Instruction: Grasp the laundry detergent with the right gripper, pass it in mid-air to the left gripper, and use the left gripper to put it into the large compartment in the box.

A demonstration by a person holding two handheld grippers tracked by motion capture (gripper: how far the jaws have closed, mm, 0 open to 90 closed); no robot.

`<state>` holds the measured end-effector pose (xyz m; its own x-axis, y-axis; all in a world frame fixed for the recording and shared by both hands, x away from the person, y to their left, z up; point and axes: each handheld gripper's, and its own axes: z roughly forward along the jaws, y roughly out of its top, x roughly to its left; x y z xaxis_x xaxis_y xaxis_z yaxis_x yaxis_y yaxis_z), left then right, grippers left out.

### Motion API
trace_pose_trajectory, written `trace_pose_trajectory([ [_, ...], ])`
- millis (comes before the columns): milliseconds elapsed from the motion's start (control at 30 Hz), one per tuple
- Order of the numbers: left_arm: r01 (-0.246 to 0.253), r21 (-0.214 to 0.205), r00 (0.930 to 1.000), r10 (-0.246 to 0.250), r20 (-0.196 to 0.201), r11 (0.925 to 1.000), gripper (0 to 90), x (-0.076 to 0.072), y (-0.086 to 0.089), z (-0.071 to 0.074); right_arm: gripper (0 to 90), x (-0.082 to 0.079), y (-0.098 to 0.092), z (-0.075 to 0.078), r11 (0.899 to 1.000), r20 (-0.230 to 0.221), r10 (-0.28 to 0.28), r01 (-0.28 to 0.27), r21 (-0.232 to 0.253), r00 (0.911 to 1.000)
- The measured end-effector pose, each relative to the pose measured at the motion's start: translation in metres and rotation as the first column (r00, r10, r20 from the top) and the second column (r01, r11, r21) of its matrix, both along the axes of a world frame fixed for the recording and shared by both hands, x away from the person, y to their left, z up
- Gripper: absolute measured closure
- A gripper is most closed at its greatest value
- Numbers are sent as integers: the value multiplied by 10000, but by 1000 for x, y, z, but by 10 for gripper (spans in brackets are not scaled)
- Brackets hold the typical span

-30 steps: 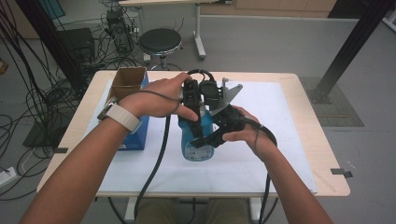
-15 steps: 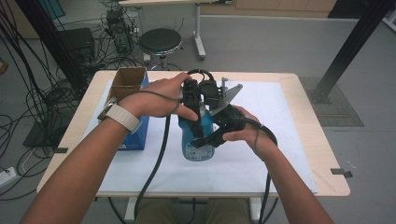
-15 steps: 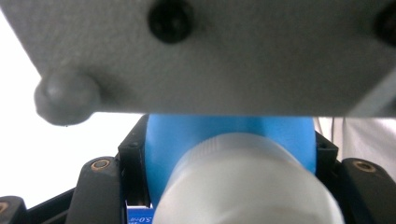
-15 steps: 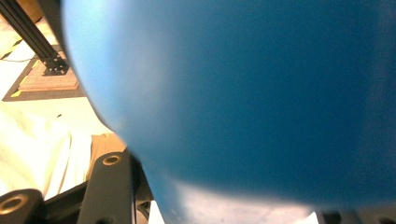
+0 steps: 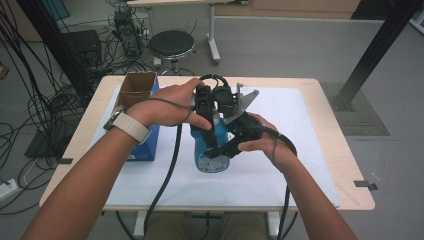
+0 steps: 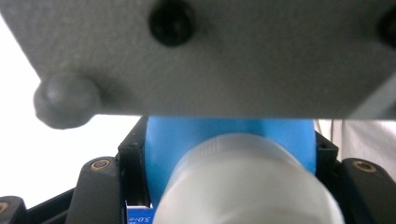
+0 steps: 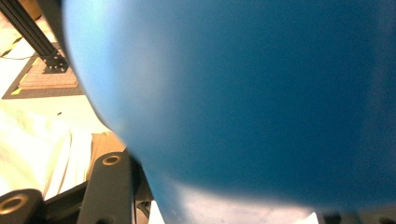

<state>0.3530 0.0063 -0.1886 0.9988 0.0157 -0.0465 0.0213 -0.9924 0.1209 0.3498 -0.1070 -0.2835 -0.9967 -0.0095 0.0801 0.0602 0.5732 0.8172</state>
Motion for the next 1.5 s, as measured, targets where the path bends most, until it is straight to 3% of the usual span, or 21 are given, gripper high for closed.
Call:
trace_pose_trajectory([
  [1400, 7, -121, 10000, -6, 35, 9999, 376, 0, 1, 4, 432, 1, 0, 1, 9998, 136, 123, -125, 182, 9998],
  [1467, -38, -66, 10000, 38, 43, 10000, 376, 0, 2, 5, 412, 1, -1, 1, 9994, 204, 152, -158, 293, 9997],
  [1500, -115, -62, 9999, 115, 56, 9999, 376, 0, 3, 5, 357, 1, -3, 1, 9995, 112, 128, -131, 304, 9999],
])
